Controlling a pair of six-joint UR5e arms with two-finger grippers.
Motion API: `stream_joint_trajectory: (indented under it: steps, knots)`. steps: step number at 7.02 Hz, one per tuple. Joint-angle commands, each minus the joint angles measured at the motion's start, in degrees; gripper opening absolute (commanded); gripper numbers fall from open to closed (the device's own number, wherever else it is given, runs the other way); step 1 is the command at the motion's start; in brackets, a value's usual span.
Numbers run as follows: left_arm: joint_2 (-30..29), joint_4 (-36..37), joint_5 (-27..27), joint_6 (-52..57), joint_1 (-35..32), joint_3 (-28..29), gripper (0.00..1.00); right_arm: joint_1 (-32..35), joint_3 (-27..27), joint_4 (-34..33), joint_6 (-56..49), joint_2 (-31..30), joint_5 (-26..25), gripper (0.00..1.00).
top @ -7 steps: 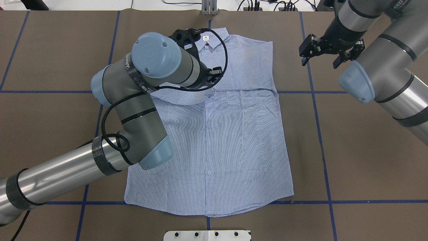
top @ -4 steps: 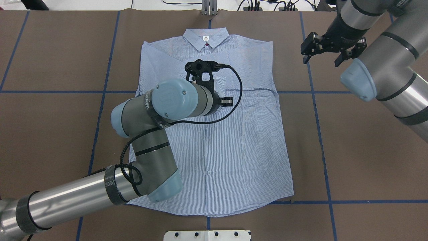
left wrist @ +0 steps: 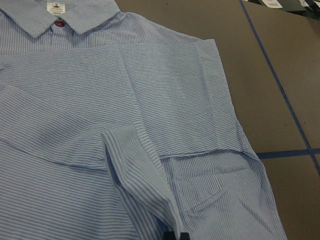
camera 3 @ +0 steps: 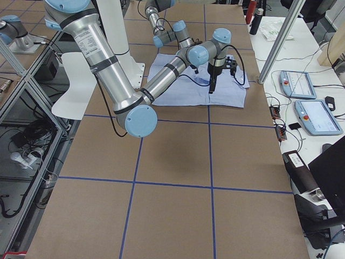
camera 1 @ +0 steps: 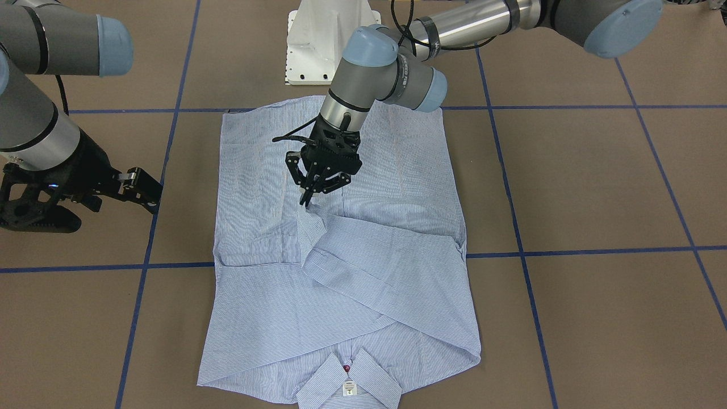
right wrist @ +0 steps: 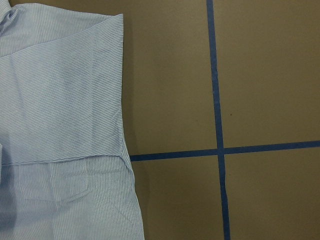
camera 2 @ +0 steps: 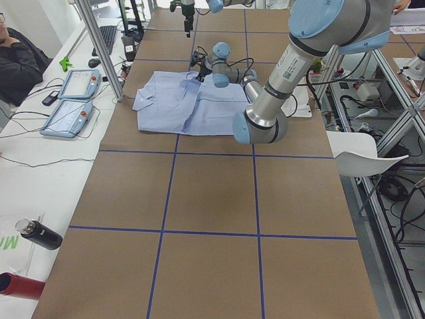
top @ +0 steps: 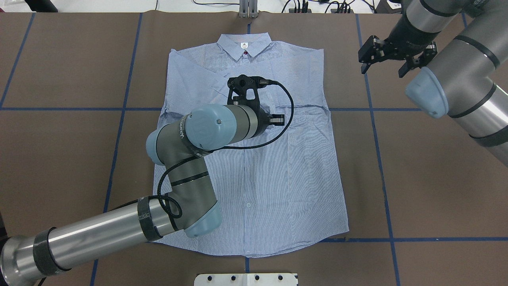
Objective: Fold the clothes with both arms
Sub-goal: 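Lay the sleeve across the shirt front with the left gripper and release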
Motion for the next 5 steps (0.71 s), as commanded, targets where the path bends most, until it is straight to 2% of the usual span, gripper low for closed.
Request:
stream_joint_trajectory:
  steps: [1, 2, 3, 5]
  knots:
    - [-0.74, -0.33, 0.13, 0.03, 0.09, 0.79, 0.0, 0.02, 0.08, 0.0, 0.07, 0.0, 0.01, 0.99]
    - [-1.79, -0.51, 0.05, 0.03, 0.44, 1.67, 0.12, 0.02, 0.0, 0.0, 0.07, 0.0, 0.01, 0.99]
    - [-2.5, -2.34, 0.13, 0.38, 0.53, 2.55, 0.99, 0.11, 0.08, 0.0, 0.07, 0.0, 0.01, 0.99]
    - [-2.33, -5.95, 0.22, 0.56, 0.53, 2.56, 1.0, 0.11, 0.08, 0.0, 0.07, -0.08, 0.1, 0.99]
